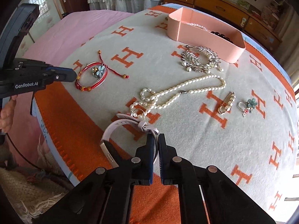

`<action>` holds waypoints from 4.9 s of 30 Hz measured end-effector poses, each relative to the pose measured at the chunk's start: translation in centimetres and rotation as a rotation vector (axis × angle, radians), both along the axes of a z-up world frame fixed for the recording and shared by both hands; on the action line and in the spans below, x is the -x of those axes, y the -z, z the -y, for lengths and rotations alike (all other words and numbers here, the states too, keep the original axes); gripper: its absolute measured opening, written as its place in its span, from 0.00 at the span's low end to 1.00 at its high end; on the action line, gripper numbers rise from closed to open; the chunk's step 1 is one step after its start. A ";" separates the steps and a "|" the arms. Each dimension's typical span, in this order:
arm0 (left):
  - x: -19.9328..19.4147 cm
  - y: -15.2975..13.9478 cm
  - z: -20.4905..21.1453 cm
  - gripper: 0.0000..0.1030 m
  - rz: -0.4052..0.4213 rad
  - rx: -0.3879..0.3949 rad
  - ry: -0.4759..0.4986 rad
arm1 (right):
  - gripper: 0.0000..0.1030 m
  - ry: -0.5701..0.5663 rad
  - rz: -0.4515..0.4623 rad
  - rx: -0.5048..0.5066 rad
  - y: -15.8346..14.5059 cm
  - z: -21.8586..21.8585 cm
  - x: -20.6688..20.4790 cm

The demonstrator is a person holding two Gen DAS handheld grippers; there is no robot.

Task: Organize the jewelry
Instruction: 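Grasp the red string bracelet with the left tool while the right tool holds the watch, then lower the watch and red bracelet into the pink tray and open both tools, then move the right tool to the pearl necklace and grasp it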

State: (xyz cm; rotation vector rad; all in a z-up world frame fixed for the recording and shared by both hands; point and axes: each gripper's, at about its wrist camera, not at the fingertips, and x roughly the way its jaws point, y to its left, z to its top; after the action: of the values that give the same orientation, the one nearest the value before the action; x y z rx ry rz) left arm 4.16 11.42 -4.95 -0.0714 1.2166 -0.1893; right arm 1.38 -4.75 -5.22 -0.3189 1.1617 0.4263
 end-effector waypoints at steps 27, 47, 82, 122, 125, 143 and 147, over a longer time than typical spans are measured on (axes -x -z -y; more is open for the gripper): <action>-6.1 1.2 2.5 0.20 -0.101 -0.112 0.052 | 0.05 0.103 0.061 -0.157 0.5 1.9 2.6; -2.8 -3.4 2.0 0.04 0.052 0.012 -0.011 | 0.05 0.154 0.083 -0.150 -0.6 2.9 2.6; -26.0 -3.3 11.3 0.05 0.168 -0.025 -0.017 | 0.06 0.525 0.104 -0.258 -5.9 9.0 -29.5; -2.5 -11.3 2.2 0.05 0.343 0.016 -0.008 | 0.40 0.387 0.327 -0.345 -10.6 10.2 -0.7; -0.9 -10.6 1.7 0.05 0.340 -0.023 -0.025 | 0.40 0.382 0.311 -0.341 -9.8 10.0 0.9; 0.8 -3.1 1.5 0.05 0.210 -0.122 -0.043 | 0.40 0.298 0.100 -0.241 -2.8 6.4 0.2; 0.7 -2.4 1.6 0.05 0.195 -0.104 -0.028 | 0.40 0.275 0.022 -0.240 -0.8 5.1 -0.4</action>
State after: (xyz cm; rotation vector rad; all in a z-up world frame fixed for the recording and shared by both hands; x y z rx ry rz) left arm 3.42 9.82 -2.57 0.0200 1.0284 -0.1054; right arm 1.76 -9.86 -4.47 0.0452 1.1008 0.3149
